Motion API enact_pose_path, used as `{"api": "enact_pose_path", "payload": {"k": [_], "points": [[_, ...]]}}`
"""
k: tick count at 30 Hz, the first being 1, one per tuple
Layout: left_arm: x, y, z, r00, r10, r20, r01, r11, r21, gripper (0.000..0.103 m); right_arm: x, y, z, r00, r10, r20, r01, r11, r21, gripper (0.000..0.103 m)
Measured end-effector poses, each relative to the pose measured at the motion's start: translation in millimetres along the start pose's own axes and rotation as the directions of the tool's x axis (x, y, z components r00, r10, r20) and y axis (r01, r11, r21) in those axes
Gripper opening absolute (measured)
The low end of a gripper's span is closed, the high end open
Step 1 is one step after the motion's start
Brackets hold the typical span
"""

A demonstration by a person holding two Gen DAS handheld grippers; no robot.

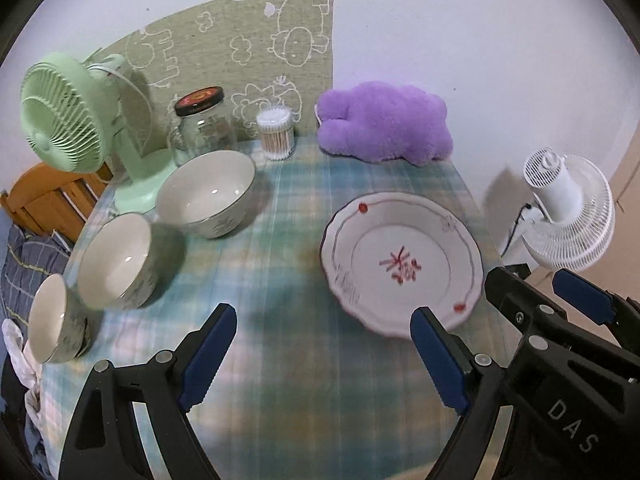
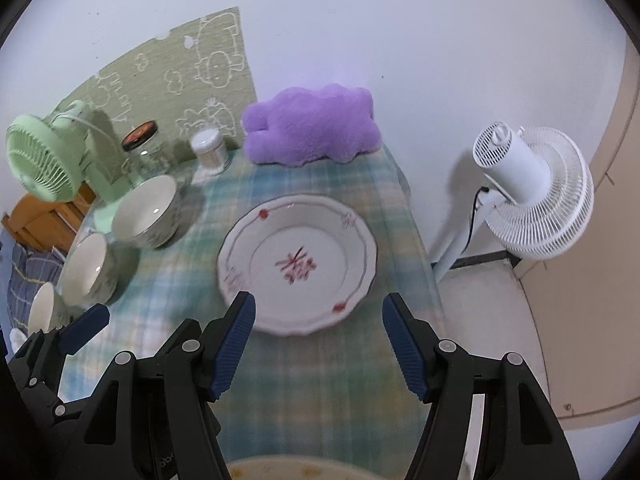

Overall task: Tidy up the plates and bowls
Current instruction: 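Grasp the rim of the red-trimmed white plate with both grippers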

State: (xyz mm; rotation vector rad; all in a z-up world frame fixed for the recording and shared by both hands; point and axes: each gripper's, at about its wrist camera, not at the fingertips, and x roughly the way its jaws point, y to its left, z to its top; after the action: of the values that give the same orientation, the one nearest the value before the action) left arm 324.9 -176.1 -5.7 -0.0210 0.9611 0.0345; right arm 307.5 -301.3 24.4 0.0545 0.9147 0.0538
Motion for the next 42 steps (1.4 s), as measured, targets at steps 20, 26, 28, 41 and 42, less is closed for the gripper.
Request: {"api": "enact_pose_path", "payload": {"k": [20, 26, 28, 41, 42], "points": [[112, -19, 31, 0.993, 0.077, -0.089, -0.077, 0.997, 0.001, 0.078, 129, -29, 41, 0.996, -0.016, -0.082, 0.019, 0.999, 0.038, 0.068], [130, -18, 28, 0.990, 0.064, -0.122, -0.063, 0.998, 0.014, 0.060, 148, -29, 38, 0.994, -0.047, -0.095, 0.049, 0.999, 0.012, 0.059], [133, -19, 26, 0.990, 0.052, -0.131, -0.051, 0.999, 0.013, 0.058, 152, -29, 37, 0.993, -0.056, -0.108, 0.057, 0.998, 0.005, 0.056], [113, -7, 13, 0.988, 0.078, -0.133, -0.073, 0.997, 0.039, 0.055, 144, -19, 24, 0.986, -0.050, -0.157, 0.048, 0.999, -0.014, 0.053], [111, -3, 10, 0.987, 0.079, -0.142, -0.075, 0.997, 0.033, 0.055, 142, -17, 21, 0.986, -0.044, -0.161, 0.042, 0.999, -0.016, 0.053]]}}
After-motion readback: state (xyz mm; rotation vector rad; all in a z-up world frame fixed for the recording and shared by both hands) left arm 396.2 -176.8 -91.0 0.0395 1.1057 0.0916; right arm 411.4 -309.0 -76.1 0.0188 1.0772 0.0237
